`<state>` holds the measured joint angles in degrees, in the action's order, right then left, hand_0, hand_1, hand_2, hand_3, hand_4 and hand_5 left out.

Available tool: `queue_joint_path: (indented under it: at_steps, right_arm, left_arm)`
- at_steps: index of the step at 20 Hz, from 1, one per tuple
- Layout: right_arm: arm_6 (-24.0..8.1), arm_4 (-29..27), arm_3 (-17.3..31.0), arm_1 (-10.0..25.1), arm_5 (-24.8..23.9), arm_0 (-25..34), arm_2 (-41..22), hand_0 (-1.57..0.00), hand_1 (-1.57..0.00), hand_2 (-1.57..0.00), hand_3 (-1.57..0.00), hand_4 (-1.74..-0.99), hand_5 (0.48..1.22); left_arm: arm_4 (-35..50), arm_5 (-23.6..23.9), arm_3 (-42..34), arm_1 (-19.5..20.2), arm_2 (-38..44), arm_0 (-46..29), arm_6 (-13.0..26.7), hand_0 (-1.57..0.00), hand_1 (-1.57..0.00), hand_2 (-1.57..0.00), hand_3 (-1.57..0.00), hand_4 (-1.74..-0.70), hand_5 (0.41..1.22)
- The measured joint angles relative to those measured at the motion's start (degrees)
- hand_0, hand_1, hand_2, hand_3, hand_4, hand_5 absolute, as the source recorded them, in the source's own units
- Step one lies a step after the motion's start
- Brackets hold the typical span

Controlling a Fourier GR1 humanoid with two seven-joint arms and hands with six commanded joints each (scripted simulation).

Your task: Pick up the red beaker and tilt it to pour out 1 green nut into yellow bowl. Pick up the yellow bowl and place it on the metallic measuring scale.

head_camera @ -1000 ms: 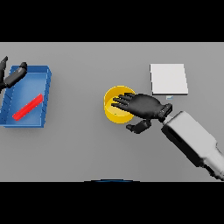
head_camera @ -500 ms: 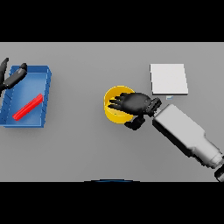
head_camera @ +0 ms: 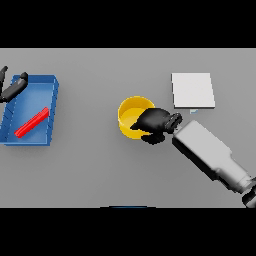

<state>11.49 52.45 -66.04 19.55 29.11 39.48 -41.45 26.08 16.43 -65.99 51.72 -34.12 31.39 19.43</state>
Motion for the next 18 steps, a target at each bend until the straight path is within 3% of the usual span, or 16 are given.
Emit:
queue_joint_path:
  at_steps: [2,4,6,8,13,18]
  right_arm:
    - [1.93,-0.20,0.77,0.04,-0.56,0.40,0.03,-1.23,-1.21,-1.12,-0.83,-1.614,1.130]
    - [1.00,-0.11,0.21,-0.15,-1.41,0.04,-0.07,-1.36,-1.34,-1.19,-1.04,-1.660,1.163]
    - [3.07,0.35,0.92,0.99,-2.14,0.77,-0.13,-1.43,-1.42,-1.24,-1.18,-1.689,1.184]
    - [1.67,0.37,0.40,0.76,-3.03,0.34,-0.15,-1.48,-1.48,-1.29,-1.23,-1.708,1.197]
    - [1.92,-1.91,-0.66,1.25,-1.57,0.99,2.01,-1.54,-1.54,-1.33,-1.34,-1.730,1.213]
    - [-0.76,-4.47,-7.45,4.40,2.38,0.36,5.59,-1.56,-1.56,-1.43,-1.23,-1.737,1.218]
  left_arm:
    - [-0.20,0.50,-0.50,0.06,-0.04,-0.01,-0.13,0.00,0.00,0.00,0.00,-0.72,0.696]
    - [0.11,0.21,0.21,0.11,0.32,0.16,0.00,0.00,0.00,0.00,0.00,-0.73,0.698]
    - [-0.18,0.18,-0.12,0.01,0.04,0.58,-0.03,0.00,0.00,0.00,0.00,-0.72,0.695]
    - [-0.34,-0.77,0.89,-0.06,-0.14,1.22,0.49,0.00,0.00,0.00,0.00,-0.72,0.696]
    - [-0.16,-0.37,0.22,-0.31,-0.15,1.23,0.56,0.00,0.00,0.00,0.00,-0.72,0.696]
    - [-0.65,0.36,0.46,-0.61,-0.47,0.80,0.82,0.00,0.00,0.00,0.00,-0.72,0.692]
